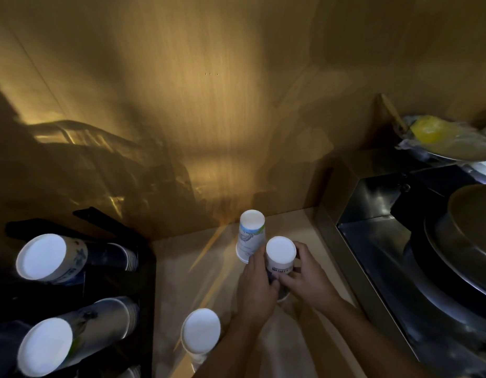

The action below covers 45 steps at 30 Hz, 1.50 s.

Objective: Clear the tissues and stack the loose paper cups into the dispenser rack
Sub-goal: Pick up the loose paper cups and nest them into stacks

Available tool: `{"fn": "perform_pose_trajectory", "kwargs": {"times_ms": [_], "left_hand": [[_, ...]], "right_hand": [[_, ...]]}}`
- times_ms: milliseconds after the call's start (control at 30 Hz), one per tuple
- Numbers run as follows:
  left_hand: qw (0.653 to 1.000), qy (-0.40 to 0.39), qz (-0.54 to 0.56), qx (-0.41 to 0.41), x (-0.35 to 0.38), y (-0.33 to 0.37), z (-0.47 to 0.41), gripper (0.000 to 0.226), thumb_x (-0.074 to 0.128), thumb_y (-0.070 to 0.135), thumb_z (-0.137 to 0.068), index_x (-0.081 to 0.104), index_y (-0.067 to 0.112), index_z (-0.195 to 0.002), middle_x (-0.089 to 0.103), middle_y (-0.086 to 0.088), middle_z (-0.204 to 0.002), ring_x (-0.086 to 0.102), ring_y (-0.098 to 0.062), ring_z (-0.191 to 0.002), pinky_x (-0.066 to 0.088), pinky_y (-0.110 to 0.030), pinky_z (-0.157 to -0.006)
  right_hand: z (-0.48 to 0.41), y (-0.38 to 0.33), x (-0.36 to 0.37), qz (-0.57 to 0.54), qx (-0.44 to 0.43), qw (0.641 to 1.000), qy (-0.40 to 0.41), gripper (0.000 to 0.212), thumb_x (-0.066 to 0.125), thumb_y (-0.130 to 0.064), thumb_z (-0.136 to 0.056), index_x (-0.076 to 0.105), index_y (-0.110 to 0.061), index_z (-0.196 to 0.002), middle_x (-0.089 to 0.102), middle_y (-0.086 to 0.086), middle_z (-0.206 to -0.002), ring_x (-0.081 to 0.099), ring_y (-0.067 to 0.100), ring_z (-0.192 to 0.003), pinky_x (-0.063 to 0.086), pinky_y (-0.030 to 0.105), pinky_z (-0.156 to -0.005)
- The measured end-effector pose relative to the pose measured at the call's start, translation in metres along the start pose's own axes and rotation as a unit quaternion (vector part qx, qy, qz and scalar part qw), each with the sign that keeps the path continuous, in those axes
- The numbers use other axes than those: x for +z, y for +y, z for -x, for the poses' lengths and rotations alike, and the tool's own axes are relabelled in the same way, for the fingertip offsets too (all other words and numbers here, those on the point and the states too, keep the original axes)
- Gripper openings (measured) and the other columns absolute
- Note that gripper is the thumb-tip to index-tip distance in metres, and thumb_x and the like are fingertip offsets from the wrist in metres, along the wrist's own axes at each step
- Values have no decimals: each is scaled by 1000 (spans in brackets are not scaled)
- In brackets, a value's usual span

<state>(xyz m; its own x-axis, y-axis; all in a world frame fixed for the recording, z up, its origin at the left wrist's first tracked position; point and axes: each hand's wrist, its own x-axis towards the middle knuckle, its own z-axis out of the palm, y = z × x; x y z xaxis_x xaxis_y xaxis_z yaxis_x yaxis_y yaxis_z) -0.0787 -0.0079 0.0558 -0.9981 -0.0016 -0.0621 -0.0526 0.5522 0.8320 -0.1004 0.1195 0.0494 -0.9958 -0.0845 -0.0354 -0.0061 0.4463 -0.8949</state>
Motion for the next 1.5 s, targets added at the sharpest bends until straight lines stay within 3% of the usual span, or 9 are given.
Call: {"fn": "perform_pose_trajectory", "kwargs": {"times_ms": [367,500,567,667,833,933,1033,1233,1500], "left_hand": [[991,-28,-110,65,-38,37,7,61,66,20,-80,39,23,-135,47,2,-140,42,-20,-129,38,-36,-107],[982,12,-123,144,-77,51,23,44,64,31,-81,50,33,-122,58,10,-124,52,-4,-109,43,-22,-89],[992,35,-68,96,-97,48,26,35,64,31,-82,54,37,-114,56,20,-105,51,11,-91,38,-6,-74],[992,57,93,-69,-117,30,24,29,65,27,-84,62,21,-112,64,8,-101,58,-5,-92,46,-20,-74],[914,77,242,-315,-126,-16,39,24,53,23,-92,58,11,-72,57,-9,-75,53,-19,-67,40,-28,-59],[863,35,297,-407,-116,-40,59,23,53,29,-91,64,9,-95,60,-24,-115,54,-38,-106,43,-42,-90],[810,-2,337,-479,-105,-60,77,25,59,37,-84,55,16,-97,46,-9,-119,41,-34,-121,29,-53,-101],[777,-38,388,-494,-93,-78,80,38,59,35,-81,55,11,-110,49,-13,-119,47,-34,-105,42,-58,-85],[744,-74,519,-414,-100,-63,73,35,53,23,-80,57,-3,-103,72,-22,-72,70,-33,-61,58,-37,-57]], "right_hand": [[1,10,1,-2,30,1000,-2,77,77,-33,-68,29,-36,-128,45,-10,-131,46,13,-119,46,37,-96],[18,22,5,84,104,990,43,72,71,-33,-76,30,-20,-134,47,2,-135,51,20,-115,46,36,-89],[29,28,12,137,118,982,43,45,65,-28,-82,46,-16,-120,57,8,-123,58,22,-100,45,30,-79],[43,29,23,173,129,976,-1,7,58,-19,-84,55,-17,-89,69,12,-95,61,26,-81,48,32,-71],[66,18,53,18,179,969,-171,15,64,-19,-81,57,-14,-93,64,7,-80,61,23,-63,48,30,-56],[73,1,78,-134,339,903,-229,28,61,-40,-83,47,-16,-91,52,7,-61,48,17,-38,41,23,-43],[76,-14,94,-151,400,868,-253,44,47,-57,-84,44,-17,-103,60,14,-73,61,23,-44,51,29,-44],[71,-34,100,-163,448,827,-298,85,33,-73,-80,45,-1,-124,62,17,-82,63,24,-63,51,27,-44],[63,-46,79,-289,331,872,-216,54,68,-29,-79,41,-24,-126,65,11,-97,66,23,-73,55,35,-57]]}}
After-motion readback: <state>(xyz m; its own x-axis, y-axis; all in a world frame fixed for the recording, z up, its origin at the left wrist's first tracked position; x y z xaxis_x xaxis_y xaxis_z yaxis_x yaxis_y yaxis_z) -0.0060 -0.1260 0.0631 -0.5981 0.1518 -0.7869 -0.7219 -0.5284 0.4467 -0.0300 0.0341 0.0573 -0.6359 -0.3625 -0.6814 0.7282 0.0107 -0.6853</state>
